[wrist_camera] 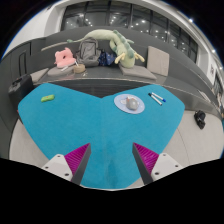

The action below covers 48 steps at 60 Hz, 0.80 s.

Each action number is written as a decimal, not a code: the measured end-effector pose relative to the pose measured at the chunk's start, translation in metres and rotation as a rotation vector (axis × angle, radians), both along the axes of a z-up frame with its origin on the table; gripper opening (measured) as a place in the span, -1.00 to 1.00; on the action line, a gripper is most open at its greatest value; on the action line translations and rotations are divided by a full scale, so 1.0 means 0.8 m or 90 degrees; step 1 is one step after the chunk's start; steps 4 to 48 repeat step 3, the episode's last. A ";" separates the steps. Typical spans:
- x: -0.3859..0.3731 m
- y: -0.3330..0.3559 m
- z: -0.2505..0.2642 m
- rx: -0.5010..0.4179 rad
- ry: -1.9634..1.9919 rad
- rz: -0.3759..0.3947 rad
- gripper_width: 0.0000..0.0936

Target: Arrange mouse

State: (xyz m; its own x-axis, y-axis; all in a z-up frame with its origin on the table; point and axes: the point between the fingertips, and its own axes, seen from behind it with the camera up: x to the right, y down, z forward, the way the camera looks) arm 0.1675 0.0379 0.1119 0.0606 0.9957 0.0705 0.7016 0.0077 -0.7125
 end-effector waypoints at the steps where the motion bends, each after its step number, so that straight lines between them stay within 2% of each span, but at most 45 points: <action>1: 0.001 0.000 0.000 0.000 0.000 0.000 0.81; 48: 0.003 -0.002 0.000 -0.002 0.002 0.004 0.81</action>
